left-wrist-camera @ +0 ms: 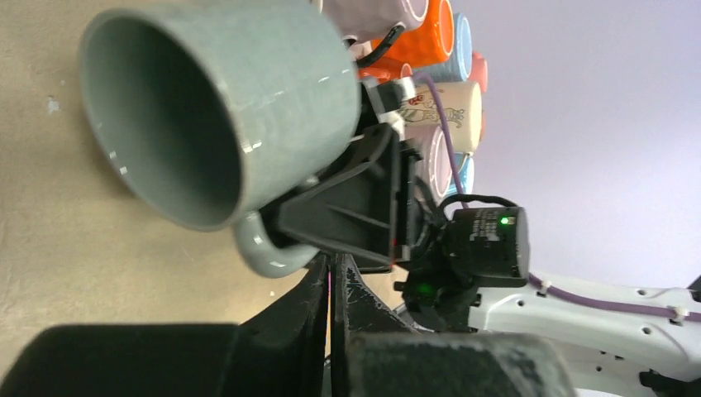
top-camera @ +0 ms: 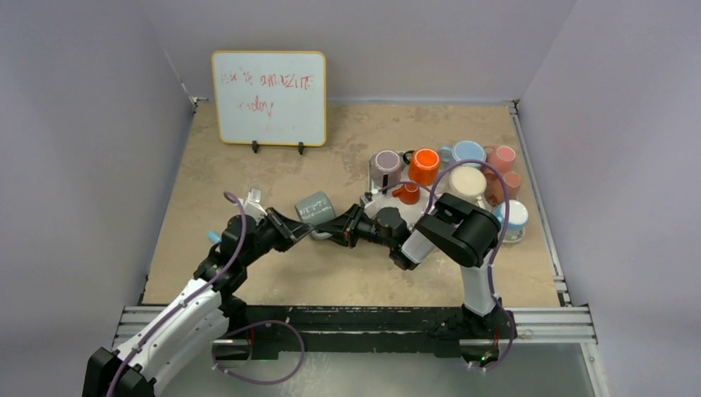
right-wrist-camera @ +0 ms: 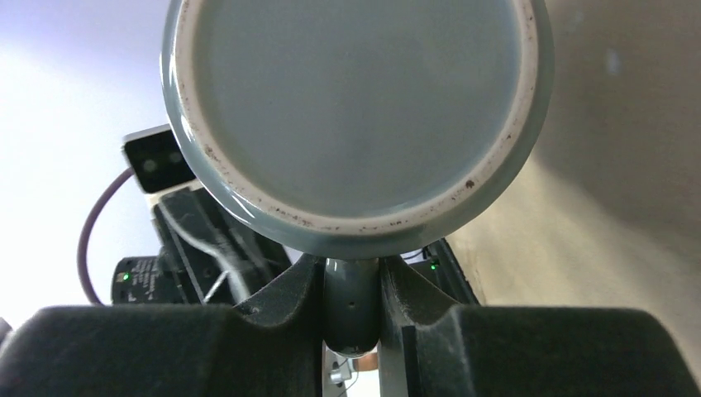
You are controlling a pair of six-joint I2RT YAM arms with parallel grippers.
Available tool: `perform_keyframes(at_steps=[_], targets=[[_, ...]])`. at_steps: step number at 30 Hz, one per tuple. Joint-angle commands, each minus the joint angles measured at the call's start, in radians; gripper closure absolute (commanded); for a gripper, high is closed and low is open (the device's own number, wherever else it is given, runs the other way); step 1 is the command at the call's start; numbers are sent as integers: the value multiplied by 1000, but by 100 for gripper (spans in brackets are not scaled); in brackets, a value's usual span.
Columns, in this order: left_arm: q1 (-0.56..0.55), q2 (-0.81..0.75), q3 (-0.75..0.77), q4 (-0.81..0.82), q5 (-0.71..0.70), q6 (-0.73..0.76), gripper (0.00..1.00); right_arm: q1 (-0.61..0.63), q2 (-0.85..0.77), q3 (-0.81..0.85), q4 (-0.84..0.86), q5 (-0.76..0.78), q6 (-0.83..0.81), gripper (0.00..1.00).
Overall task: Turn the mug right side up
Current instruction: Turn over the cup on the tray.
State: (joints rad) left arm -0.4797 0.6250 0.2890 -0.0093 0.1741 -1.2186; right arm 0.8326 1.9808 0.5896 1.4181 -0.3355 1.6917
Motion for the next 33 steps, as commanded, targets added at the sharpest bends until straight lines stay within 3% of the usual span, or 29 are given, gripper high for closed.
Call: perform_keyframes(at_steps=[1, 3, 6, 10, 16, 21, 27, 33], targets=[[3, 21, -5, 116, 32, 33, 100, 3, -16, 13, 236, -19, 48, 100], [3, 26, -13, 138, 65, 31, 98, 3, -21, 13, 246, -16, 52, 100], [3, 25, -7, 138, 105, 40, 82, 3, -34, 12, 242, -14, 53, 100], [3, 4, 25, 38, 109, 60, 68, 3, -38, 11, 250, -13, 62, 100], [3, -30, 73, -136, 116, 62, 55, 3, -58, 11, 274, 12, 85, 100], [3, -65, 75, -143, 148, 47, 51, 5, -82, 37, 272, 20, 77, 100], [3, -84, 94, -262, 86, 67, 51, 8, -160, 19, 125, 26, -28, 100], [4, -118, 1, -25, 171, -20, 50, 8, -177, 30, 212, 6, -11, 100]])
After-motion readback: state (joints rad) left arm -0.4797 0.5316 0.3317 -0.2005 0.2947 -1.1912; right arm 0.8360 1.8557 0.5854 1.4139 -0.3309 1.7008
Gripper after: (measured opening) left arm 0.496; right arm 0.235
